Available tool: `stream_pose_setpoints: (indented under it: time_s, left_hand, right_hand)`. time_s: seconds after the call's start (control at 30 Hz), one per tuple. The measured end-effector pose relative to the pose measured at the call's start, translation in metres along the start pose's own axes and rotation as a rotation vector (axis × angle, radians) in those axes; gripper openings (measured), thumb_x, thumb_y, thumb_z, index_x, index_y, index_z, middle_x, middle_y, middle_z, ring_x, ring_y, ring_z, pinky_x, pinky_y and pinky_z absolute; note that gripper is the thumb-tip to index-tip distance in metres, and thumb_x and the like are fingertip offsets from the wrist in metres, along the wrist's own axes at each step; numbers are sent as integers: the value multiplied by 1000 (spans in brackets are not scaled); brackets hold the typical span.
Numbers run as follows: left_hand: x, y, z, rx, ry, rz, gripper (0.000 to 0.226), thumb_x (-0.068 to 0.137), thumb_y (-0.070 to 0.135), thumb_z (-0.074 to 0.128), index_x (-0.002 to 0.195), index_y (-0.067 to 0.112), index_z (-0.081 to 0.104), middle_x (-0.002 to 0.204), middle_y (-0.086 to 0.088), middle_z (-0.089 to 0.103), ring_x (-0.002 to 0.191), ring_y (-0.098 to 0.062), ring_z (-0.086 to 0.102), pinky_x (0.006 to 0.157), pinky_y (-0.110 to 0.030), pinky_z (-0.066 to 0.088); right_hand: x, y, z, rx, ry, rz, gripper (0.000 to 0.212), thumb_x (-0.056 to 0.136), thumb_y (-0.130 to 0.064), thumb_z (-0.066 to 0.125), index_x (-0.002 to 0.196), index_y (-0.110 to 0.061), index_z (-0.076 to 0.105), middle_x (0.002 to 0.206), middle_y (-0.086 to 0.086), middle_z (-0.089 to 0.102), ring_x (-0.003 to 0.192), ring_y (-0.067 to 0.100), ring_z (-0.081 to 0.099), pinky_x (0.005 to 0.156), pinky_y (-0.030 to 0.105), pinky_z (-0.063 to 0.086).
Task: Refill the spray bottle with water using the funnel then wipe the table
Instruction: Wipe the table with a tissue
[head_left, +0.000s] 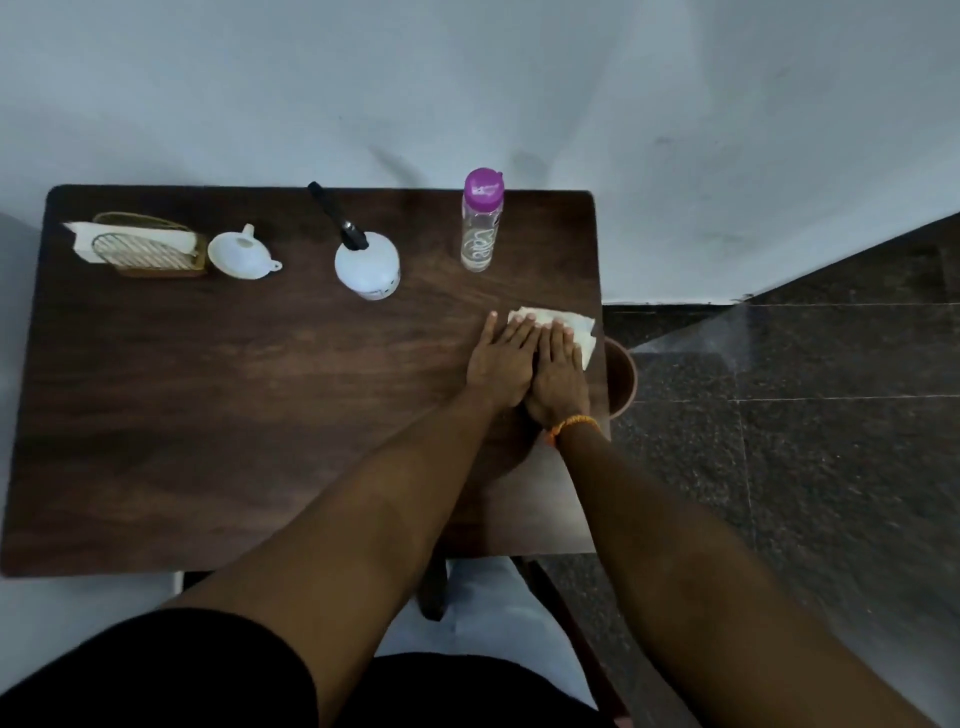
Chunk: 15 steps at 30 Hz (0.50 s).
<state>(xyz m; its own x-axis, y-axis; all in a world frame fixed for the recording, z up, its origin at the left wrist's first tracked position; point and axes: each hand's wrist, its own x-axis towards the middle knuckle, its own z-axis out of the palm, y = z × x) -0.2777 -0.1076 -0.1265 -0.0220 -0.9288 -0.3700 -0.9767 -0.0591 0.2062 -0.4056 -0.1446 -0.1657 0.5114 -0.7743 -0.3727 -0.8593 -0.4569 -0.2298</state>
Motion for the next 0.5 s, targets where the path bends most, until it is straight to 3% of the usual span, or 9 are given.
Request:
stream_pose_setpoints:
  time_s: [0.13,0.33,0.5]
  left_hand:
    - [-50,-51,17,11,5,-75,73,100,34,34,165,11,12,174,-8,8,162,-24,2,129,-56,-1]
    - [-117,-149,33,65,11,-209,70,100,31,38,164,11,19,173,-6,17,161,-22,8,127,-60,1]
    - [-132,-167,34,0,-18,-270,70,102,31,39,165,13,13,174,-5,11,161,-21,4,128,-58,1]
  right_hand:
    - [-11,-66,17,-33,-26,-88,83,99,-39,40,163,-1,5,172,19,1,160,35,-3,130,51,6]
    - [-7,-176,33,-20,-121,-265,81,98,-37,43,164,-4,10,172,20,4,160,37,0,130,51,3]
    - [-10,-201,36,-48,-140,-294,80,99,-36,42,164,-6,7,172,18,0,160,35,-2,130,50,3]
